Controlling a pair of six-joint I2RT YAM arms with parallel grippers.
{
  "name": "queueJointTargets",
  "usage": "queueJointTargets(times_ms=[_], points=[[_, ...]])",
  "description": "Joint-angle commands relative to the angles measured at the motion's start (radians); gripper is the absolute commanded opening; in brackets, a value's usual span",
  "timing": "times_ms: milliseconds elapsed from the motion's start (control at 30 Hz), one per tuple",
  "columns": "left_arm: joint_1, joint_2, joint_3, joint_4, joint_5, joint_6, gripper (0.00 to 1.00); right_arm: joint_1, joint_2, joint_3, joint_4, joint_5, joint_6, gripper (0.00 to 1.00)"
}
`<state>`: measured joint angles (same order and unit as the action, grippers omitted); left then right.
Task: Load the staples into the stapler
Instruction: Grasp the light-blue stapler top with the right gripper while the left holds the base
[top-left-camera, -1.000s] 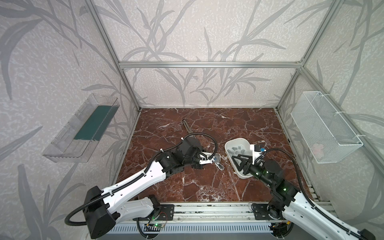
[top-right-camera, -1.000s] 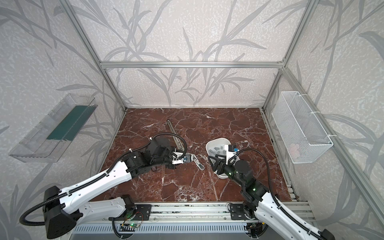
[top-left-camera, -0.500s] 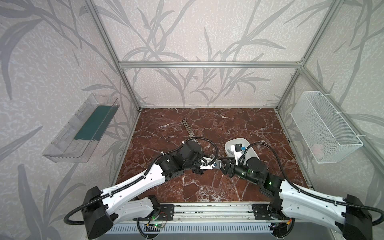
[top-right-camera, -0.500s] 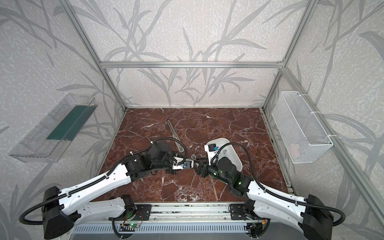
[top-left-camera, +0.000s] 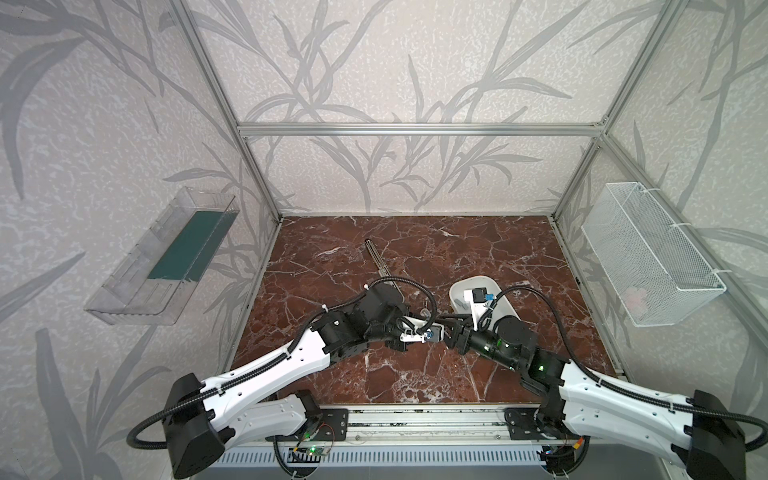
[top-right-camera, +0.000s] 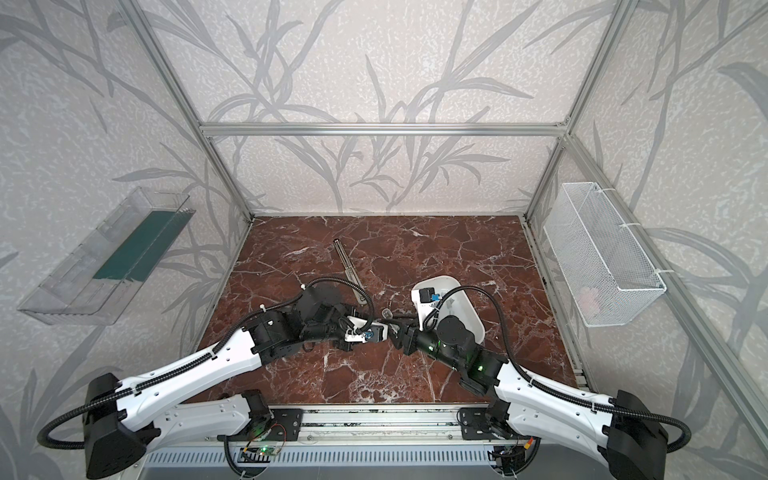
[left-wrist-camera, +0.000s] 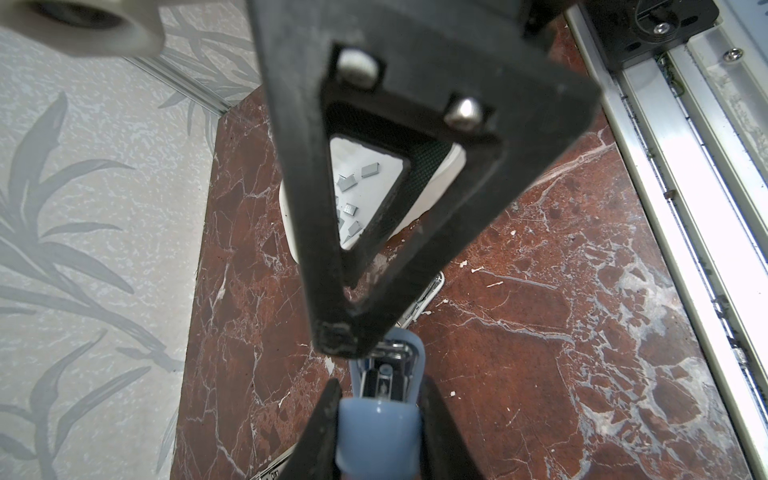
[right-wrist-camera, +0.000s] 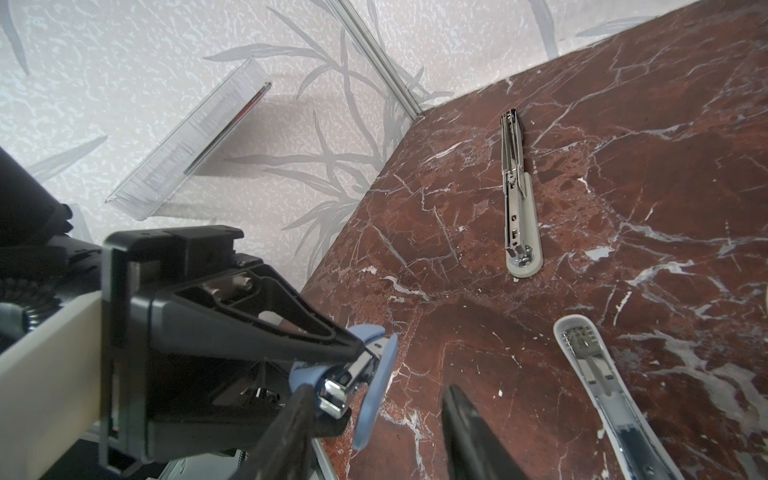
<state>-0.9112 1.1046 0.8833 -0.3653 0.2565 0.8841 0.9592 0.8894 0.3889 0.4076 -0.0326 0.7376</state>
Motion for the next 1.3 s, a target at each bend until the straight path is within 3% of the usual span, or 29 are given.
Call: queueJointTargets(times_ms=[0, 167, 467, 833, 1267], points=[[-0.006, -0.018, -0.006, 0.011, 0.011, 0.024, 0.00, 0.012, 0.031, 0.023, 0.030, -0.016, 0.007, 0.50], [-0.009, -0.025, -0.010, 0.015, 0.014, 0.024, 0.00, 0.015, 0.070, 0.028, 0.046, -0.013, 0.011, 0.47], [-0.014, -0.035, -0.020, 0.026, 0.010, 0.031, 0.00, 0.016, 0.112, 0.033, 0.056, -0.018, 0.035, 0.30], [-0.017, -0.050, -0.032, 0.040, 0.018, 0.038, 0.00, 0.033, 0.136, 0.039, 0.067, -0.034, 0.059, 0.22], [-0.027, -0.078, -0.059, 0.066, 0.046, 0.065, 0.00, 0.102, 0.201, 0.083, 0.101, -0.032, 0.075, 0.22]])
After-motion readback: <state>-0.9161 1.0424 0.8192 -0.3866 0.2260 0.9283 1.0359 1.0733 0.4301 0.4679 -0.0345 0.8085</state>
